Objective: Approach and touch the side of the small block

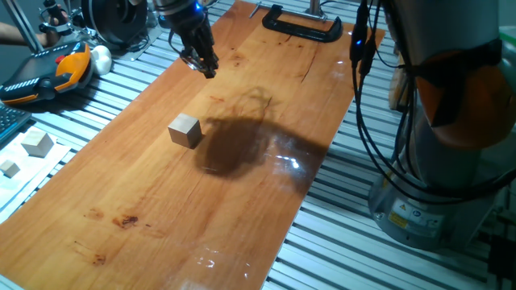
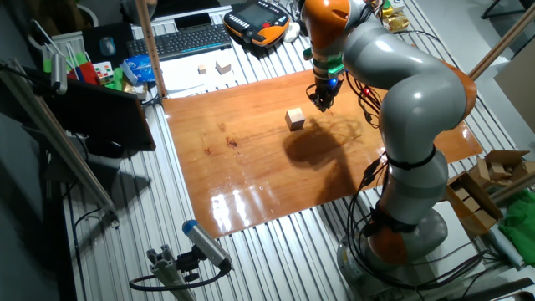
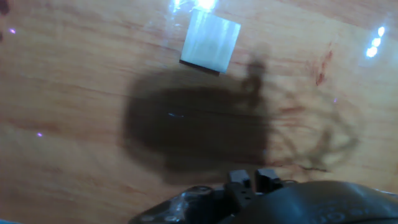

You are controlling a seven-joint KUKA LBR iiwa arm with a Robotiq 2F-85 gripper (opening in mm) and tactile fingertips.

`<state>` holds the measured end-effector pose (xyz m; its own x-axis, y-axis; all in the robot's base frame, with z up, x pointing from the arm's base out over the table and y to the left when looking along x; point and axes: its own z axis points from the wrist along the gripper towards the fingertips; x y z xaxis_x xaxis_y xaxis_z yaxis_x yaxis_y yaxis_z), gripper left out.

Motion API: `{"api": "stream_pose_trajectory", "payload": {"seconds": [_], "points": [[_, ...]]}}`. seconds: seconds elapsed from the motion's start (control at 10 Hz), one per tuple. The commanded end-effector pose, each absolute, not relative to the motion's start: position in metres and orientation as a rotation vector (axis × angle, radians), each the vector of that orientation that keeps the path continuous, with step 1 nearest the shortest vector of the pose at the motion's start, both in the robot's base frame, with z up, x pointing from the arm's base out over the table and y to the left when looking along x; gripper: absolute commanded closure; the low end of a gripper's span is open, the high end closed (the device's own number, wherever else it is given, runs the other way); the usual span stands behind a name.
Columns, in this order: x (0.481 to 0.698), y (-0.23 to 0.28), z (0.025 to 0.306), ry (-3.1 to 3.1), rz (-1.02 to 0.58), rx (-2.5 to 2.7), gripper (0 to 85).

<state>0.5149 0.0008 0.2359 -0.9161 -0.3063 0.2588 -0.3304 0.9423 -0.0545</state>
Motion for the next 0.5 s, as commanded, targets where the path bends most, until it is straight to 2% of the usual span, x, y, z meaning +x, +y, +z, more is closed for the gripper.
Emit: {"api": "stream_pose_trajectory", "payload": {"seconds": [0.0, 0.4], "points": [[0.5149, 0.0007, 0.2357, -2.851, 0.143, 0.474, 84.0], [0.5149, 0.0007, 0.2357, -2.853, 0.142, 0.468, 84.0]]}}
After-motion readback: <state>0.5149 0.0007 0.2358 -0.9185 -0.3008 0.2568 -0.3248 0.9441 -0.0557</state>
